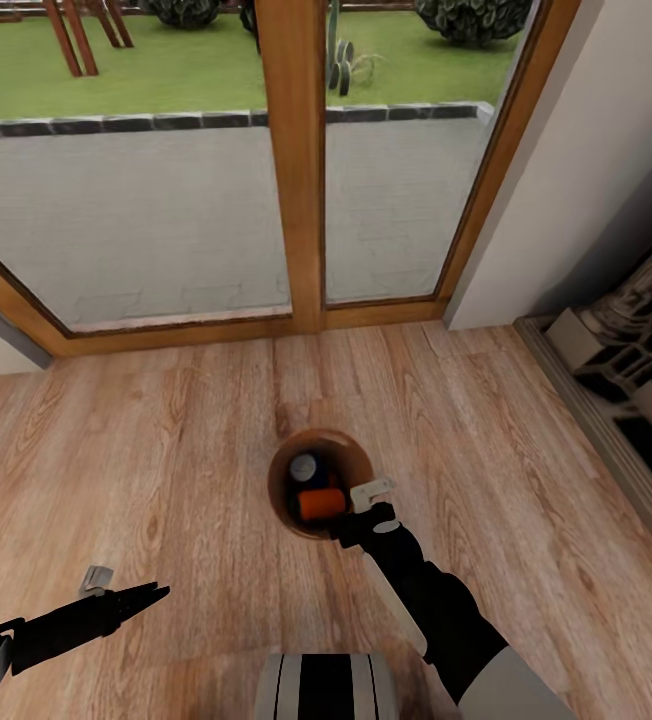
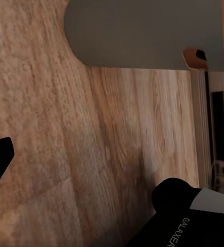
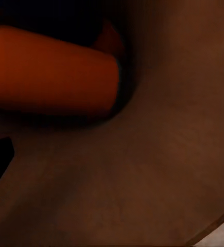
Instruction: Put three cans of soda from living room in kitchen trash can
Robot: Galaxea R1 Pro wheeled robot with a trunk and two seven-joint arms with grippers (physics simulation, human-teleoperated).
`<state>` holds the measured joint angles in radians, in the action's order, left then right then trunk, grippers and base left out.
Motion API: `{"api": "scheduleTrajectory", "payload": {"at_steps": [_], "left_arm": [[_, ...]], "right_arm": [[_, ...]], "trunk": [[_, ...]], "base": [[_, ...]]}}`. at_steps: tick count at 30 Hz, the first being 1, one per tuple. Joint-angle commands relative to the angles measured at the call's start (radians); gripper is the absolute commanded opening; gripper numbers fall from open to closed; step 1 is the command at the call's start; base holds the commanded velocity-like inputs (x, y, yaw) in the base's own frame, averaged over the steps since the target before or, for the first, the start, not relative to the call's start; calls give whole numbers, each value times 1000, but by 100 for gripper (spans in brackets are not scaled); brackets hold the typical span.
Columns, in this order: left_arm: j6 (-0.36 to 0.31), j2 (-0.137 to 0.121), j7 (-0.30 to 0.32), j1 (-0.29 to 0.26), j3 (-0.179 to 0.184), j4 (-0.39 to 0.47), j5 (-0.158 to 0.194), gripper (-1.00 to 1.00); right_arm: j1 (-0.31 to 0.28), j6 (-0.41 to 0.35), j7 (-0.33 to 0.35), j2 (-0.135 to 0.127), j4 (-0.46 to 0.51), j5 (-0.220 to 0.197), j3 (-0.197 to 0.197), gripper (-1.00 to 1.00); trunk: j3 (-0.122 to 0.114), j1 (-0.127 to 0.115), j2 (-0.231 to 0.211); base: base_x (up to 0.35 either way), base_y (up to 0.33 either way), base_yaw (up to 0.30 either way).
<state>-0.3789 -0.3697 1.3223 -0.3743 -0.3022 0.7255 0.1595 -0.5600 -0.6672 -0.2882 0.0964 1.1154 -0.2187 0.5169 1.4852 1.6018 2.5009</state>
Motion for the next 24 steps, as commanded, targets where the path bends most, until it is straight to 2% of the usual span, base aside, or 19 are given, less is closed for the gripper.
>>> {"api": "scheduleTrajectory", "payload": {"at_steps": [1,24], "left_arm": [[0,0,0,0,0,0,0,100],[0,0,0,0,0,0,0,100]], "right_arm": [[0,0,0,0,0,-1,0,100],[0,0,0,0,0,-1,0,100]], "trunk": [[0,0,0],[0,0,0]], "base": [[0,0,0],[0,0,0]]}}
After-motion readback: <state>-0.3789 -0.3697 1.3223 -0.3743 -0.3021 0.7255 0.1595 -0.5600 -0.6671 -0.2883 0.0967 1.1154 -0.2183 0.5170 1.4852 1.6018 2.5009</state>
